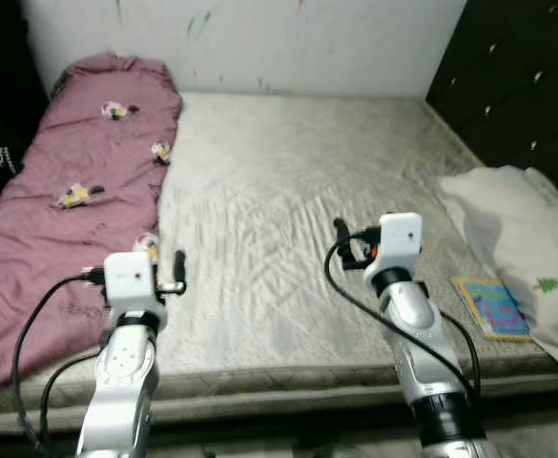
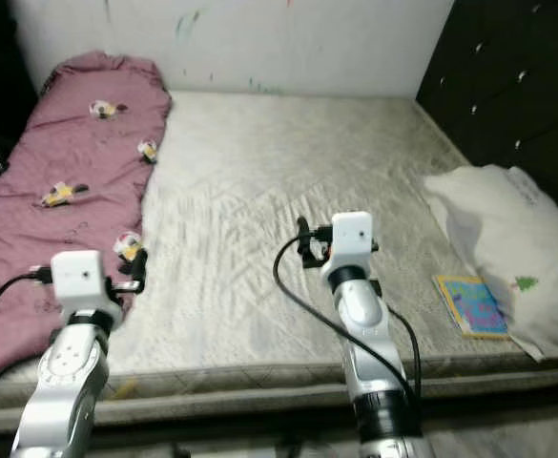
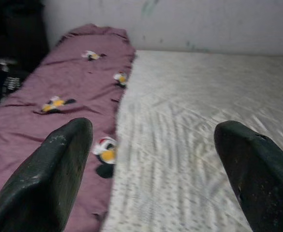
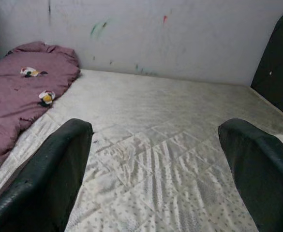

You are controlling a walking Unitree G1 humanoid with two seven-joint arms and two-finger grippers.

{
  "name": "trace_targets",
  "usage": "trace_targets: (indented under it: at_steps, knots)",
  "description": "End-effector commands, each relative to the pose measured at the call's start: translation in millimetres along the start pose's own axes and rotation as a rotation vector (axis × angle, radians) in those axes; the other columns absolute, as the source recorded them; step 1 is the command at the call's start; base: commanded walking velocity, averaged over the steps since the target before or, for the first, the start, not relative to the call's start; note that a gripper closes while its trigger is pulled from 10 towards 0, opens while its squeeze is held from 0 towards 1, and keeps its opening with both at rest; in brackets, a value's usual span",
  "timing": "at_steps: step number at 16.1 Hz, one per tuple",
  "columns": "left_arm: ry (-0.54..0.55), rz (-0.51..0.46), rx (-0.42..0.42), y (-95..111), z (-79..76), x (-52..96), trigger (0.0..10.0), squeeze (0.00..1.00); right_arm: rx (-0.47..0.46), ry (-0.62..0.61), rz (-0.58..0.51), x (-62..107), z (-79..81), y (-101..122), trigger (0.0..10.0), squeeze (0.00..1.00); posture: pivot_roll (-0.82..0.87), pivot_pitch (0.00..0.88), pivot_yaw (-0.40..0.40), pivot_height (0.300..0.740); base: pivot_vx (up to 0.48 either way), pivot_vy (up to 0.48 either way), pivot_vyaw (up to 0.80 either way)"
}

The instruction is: Clean up the room

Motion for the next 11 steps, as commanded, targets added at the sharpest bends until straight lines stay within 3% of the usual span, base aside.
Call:
trace_targets:
  at_steps: [1, 3, 5, 11]
  knots:
    - [-0.018, -0.009, 0.023, 3.9, -8.8, -1.0, 10.0, 0.00, 0.015, -0.023, 0.007, -0.1, -10.9, -0.8, 10.0, 0.00, 0.02, 0.000, -0.048, 0.740, 0.000, 0.480, 0.00]
    - [-0.014, -0.008, 0.026, 4.2, -8.9, -1.3, 10.0, 0.00, 0.026, -0.017, 0.012, -1.0, -11.1, -1.3, 10.0, 0.00, 0.02, 0.000, -0.055, 0.740, 0.000, 0.480, 0.00]
    - [-0.008, -0.009, 0.035, 4.2, -8.6, -1.8, 10.0, 0.00, 0.030, -0.007, 0.028, -1.3, -10.3, -4.1, 10.0, 0.00, 0.02, 0.000, -0.059, 0.740, 0.000, 0.480, -0.80]
    - [-0.003, -0.007, 0.038, 3.8, -9.1, -2.2, 10.0, 0.00, 0.045, 0.006, 0.026, -1.6, -9.4, -5.1, 10.0, 0.00, 0.01, 0.000, -0.062, 0.740, 0.000, 0.480, 0.00]
Point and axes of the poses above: a point about 5 cm out from each wrist's last joint towards the gripper, its own x axis pointing back from the gripper into the wrist, its own y axis along the axis of the wrist's last joint, z = x × y, the point moved 3 cm from there along -x, pointing out of the wrist towards the gripper, and after that the axes turned 4 degrees about x, right-handed, at the moved point
